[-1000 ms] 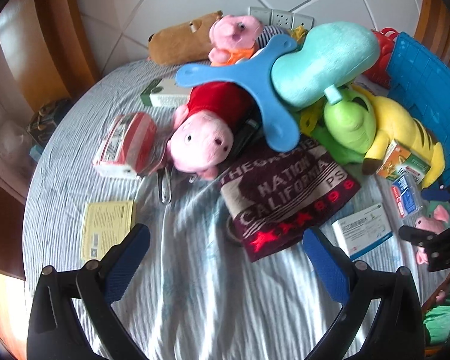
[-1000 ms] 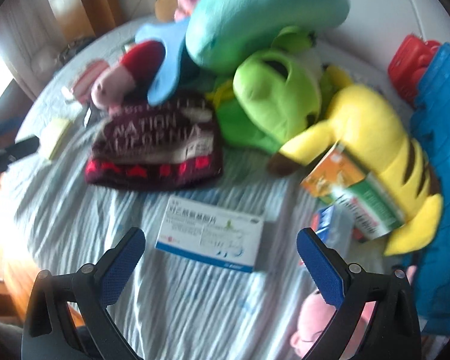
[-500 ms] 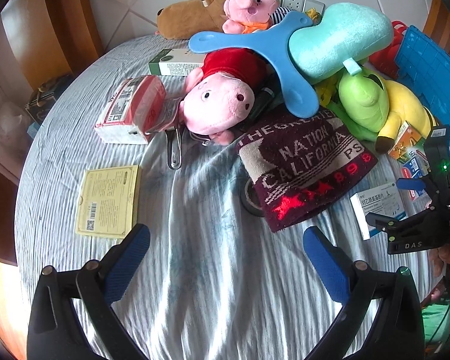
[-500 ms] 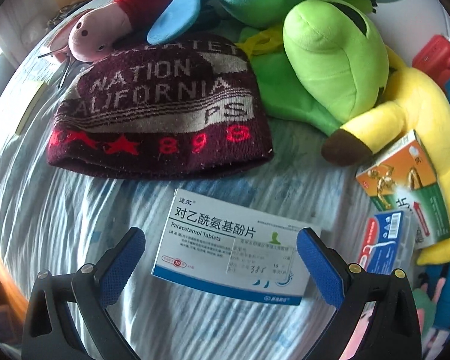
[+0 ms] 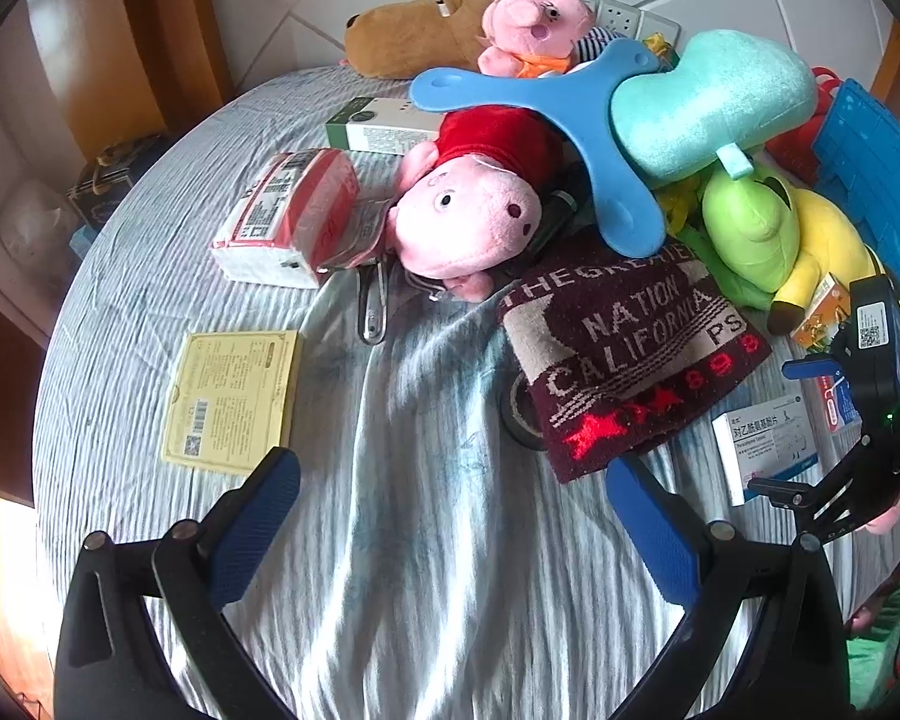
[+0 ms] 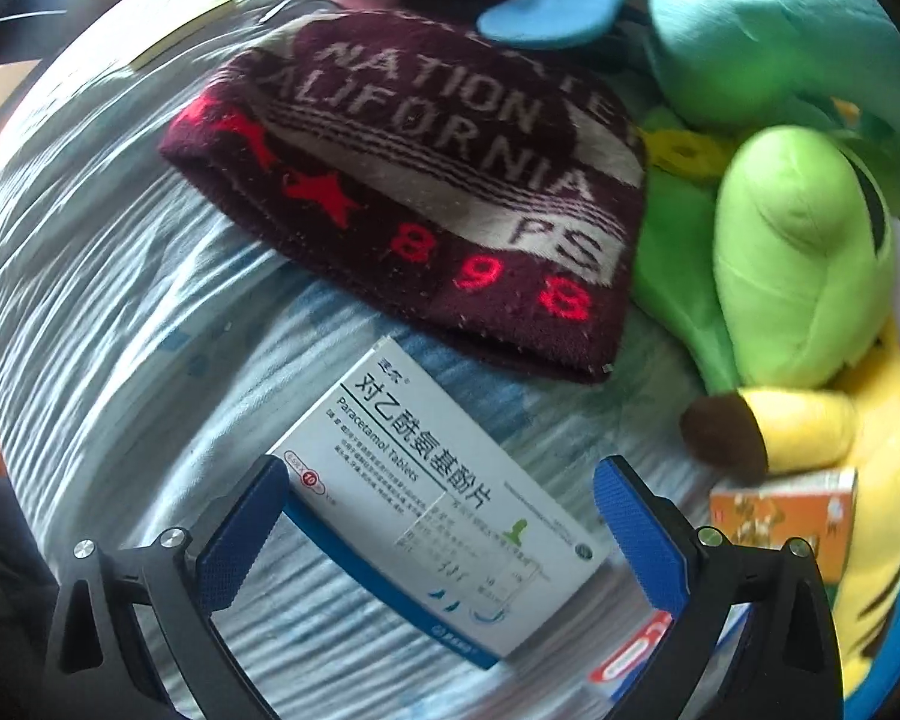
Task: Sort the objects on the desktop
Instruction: 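Grasp the white-blue paracetamol box with the right tool while the left tool grasps the yellow card box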
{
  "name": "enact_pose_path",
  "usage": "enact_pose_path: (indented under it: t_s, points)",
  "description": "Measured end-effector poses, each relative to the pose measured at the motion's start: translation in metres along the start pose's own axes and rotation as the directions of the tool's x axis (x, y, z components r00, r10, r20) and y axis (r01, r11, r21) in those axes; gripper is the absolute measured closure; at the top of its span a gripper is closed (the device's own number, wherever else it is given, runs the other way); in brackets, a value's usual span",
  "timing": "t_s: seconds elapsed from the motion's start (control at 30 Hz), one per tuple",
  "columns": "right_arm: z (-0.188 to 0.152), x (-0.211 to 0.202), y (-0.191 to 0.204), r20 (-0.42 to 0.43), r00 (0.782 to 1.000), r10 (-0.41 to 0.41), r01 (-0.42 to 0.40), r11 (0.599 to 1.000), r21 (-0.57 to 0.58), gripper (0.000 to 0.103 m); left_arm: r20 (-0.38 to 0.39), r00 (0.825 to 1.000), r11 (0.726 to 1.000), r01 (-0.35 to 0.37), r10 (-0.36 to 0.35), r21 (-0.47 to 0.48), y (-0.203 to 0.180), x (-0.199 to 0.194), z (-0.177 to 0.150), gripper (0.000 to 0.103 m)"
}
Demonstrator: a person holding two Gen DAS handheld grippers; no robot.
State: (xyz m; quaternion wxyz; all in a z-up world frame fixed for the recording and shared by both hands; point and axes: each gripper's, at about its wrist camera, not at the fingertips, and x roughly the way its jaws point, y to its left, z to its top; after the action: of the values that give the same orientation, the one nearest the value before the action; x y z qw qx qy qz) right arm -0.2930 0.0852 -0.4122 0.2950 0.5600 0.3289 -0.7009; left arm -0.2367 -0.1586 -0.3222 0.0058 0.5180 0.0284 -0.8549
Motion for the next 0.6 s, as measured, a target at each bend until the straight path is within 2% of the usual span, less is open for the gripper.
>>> enact_pose_path:
  t_s: [0.13,0.27,0.43,0.47,0.53,0.6]
  points:
    - [-0.003,0.001,-0.003,-0.033,0.997,0.062,-0.066,0.989,-0.135,0.001,-0.002,1.0,0.998,-0.03,0.03,-0.048,0.004,-0.005,-0.004,0.0]
    - [-0.01,0.006,0.0,-0.054,0.996,0.074,-0.086,0.961,-0.264,0.001,-0.011,0.998,0.995,-0.059,0.058,-0.083,0.002,-0.005,-0.01,0.0]
    - [-0.015,0.012,0.001,-0.07,0.994,0.086,-0.105,0.935,-0.338,0.001,-0.021,0.994,0.985,-0.106,0.104,-0.14,0.003,-0.005,-0.018,0.0]
    - [-0.017,0.012,0.0,-0.075,0.993,0.096,-0.116,0.932,-0.343,0.005,-0.02,0.993,0.983,-0.114,0.113,-0.144,0.004,-0.005,-0.018,0.0]
    - [-0.02,0.01,-0.008,-0.083,0.987,0.14,-0.16,0.935,-0.317,0.019,-0.023,0.991,0.978,-0.131,0.13,-0.16,0.008,-0.005,-0.02,0.0]
    - [-0.023,0.006,-0.014,-0.079,0.986,0.15,-0.167,0.942,-0.29,0.02,-0.018,0.989,0.972,-0.151,0.15,-0.179,0.016,-0.005,-0.021,0.0]
